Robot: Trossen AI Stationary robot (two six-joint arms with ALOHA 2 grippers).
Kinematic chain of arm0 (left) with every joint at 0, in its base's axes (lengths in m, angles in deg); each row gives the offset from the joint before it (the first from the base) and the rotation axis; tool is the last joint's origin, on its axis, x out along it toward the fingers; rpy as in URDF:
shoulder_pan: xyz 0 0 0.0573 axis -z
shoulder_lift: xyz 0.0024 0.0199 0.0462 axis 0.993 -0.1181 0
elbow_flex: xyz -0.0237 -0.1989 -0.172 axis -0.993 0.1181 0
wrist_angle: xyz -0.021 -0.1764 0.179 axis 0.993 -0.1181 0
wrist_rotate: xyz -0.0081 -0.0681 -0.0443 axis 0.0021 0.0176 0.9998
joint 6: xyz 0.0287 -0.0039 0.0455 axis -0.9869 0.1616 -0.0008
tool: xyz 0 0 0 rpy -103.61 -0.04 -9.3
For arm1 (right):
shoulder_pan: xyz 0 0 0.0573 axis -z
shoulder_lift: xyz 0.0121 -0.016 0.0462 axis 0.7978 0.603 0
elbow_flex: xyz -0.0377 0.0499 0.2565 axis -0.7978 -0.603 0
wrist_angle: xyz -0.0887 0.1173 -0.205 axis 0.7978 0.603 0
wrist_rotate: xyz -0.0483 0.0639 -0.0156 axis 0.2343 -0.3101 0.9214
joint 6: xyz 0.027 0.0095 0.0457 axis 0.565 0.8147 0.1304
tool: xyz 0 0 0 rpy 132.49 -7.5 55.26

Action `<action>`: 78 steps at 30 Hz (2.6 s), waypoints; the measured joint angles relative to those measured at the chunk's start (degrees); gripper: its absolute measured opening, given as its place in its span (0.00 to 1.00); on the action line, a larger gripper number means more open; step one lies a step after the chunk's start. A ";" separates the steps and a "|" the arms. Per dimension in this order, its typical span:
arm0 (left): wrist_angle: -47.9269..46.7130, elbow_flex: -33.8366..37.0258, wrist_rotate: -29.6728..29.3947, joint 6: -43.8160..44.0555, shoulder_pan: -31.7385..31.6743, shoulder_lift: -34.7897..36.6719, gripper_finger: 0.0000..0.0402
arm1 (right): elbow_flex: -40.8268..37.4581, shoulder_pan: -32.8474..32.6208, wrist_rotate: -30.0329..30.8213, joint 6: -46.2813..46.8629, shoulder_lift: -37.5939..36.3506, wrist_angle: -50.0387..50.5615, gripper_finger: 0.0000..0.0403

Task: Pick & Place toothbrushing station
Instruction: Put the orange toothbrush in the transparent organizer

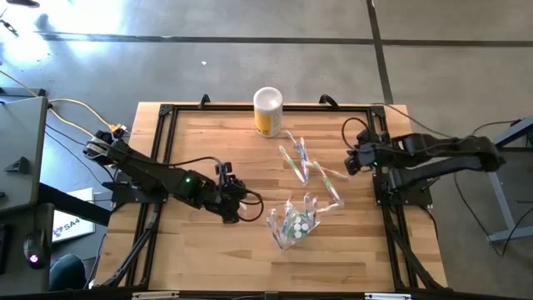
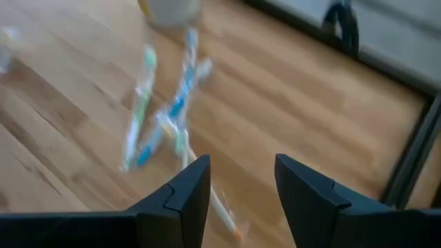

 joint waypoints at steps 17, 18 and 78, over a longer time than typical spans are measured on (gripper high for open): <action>16.98 11.27 10.72 -7.64 -7.69 -0.02 0.41 | -5.84 17.97 -23.52 -15.59 14.00 -5.92 0.38; 17.36 11.66 11.15 -7.66 -7.74 -0.02 0.41 | -6.29 18.61 -24.50 -16.28 15.07 -6.70 0.38; 36.86 16.80 13.48 -11.80 -7.66 -0.55 0.41 | -8.66 15.14 -15.46 -20.60 13.53 -10.27 0.04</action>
